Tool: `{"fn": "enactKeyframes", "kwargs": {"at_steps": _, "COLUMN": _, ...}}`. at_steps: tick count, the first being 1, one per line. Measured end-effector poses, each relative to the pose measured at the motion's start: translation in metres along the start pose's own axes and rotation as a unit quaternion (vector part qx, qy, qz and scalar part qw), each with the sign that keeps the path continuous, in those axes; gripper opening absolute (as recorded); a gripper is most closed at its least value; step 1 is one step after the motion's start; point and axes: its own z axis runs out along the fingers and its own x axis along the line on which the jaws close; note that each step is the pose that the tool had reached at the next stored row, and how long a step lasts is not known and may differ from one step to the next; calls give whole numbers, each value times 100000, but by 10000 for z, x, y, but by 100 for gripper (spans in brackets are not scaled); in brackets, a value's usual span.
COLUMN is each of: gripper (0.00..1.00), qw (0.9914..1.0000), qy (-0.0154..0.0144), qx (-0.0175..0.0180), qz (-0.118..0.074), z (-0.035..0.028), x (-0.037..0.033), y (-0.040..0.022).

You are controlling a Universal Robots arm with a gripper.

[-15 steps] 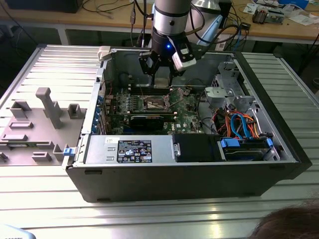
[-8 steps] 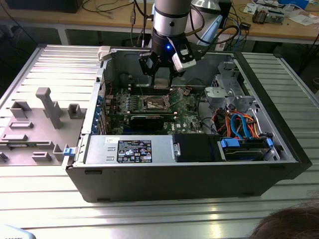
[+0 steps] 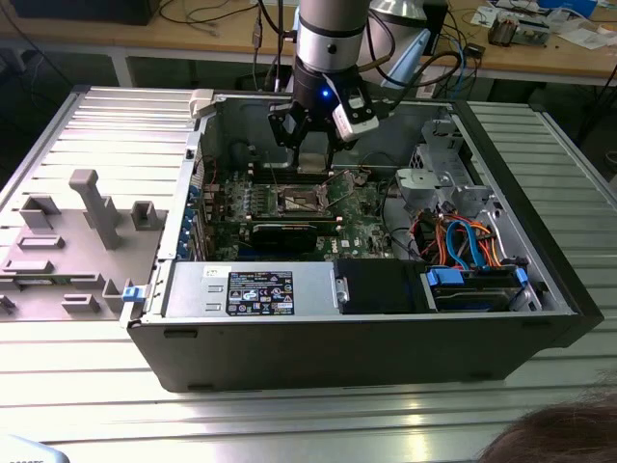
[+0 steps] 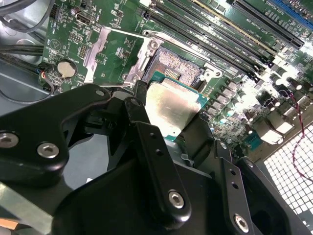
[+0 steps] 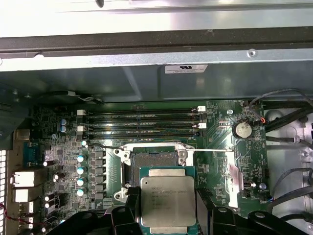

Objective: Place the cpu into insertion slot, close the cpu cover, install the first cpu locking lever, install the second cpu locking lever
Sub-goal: 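Place the cpu into insertion slot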

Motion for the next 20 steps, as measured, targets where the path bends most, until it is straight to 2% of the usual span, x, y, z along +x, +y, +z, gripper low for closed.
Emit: {"fn": "enactKeyframes", "kwargs": {"at_steps": 20, "gripper": 55, "qw": 100000, "qy": 0, "qx": 0, "qz": -3, "z": 45, "x": -1, "y": -4}}
